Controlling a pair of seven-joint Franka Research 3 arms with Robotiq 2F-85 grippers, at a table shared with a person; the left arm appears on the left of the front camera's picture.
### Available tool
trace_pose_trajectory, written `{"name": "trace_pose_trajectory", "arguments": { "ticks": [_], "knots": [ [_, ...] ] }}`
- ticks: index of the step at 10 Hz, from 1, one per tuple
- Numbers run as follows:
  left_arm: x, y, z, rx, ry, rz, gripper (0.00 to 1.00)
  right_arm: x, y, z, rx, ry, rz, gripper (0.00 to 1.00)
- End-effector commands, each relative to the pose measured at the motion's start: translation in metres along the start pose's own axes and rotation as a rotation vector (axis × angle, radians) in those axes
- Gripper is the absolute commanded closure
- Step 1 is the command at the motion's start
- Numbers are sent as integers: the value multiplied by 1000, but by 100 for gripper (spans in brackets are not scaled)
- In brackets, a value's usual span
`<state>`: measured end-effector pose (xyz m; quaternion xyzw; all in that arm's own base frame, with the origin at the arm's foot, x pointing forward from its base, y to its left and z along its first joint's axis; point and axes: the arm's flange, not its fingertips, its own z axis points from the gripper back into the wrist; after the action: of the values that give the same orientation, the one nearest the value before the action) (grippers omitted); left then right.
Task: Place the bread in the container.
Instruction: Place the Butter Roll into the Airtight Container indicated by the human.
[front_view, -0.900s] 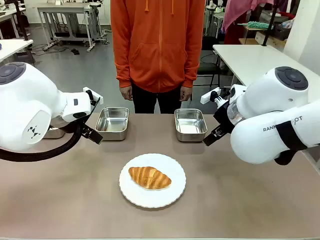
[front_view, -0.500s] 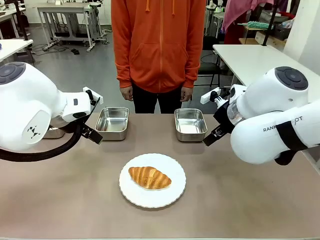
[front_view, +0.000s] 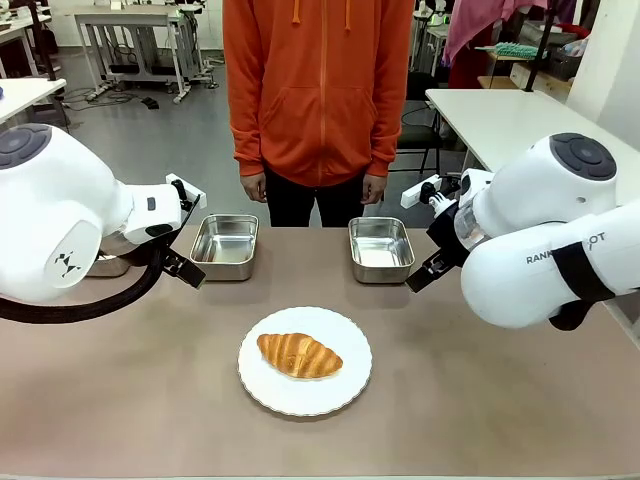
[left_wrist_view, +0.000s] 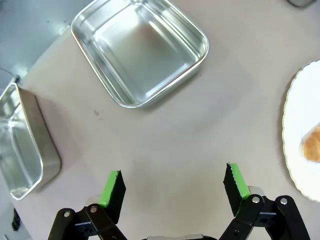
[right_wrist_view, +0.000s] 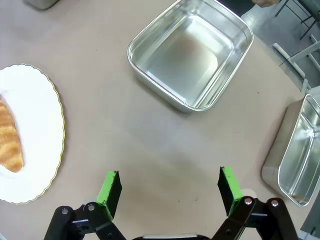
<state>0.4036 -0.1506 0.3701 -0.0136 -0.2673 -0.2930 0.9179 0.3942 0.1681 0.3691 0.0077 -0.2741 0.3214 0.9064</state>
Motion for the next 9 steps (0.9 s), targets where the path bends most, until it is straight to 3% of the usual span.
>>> {"name": "trace_pose_trajectory", "arguments": {
  "ticks": [1, 3, 5, 7, 9],
  "knots": [
    [13, 17, 18, 4, -52, -46, 0, 21, -15, 19, 66, -35, 23, 0],
    [44, 75, 54, -83, -23, -89, 0, 57, -67, 61, 86, -72, -23, 0],
    [59, 137, 81, -189, -11, -152, 0, 63, -129, 100, 100, -105, -50, 0],
    [42, 204, 90, -334, -71, -222, 0, 37, -194, 129, 156, -131, -12, 0],
    [1, 264, 96, -427, -170, -260, 0, 7, -246, 134, 292, -156, 1, 0]
  ]
}}
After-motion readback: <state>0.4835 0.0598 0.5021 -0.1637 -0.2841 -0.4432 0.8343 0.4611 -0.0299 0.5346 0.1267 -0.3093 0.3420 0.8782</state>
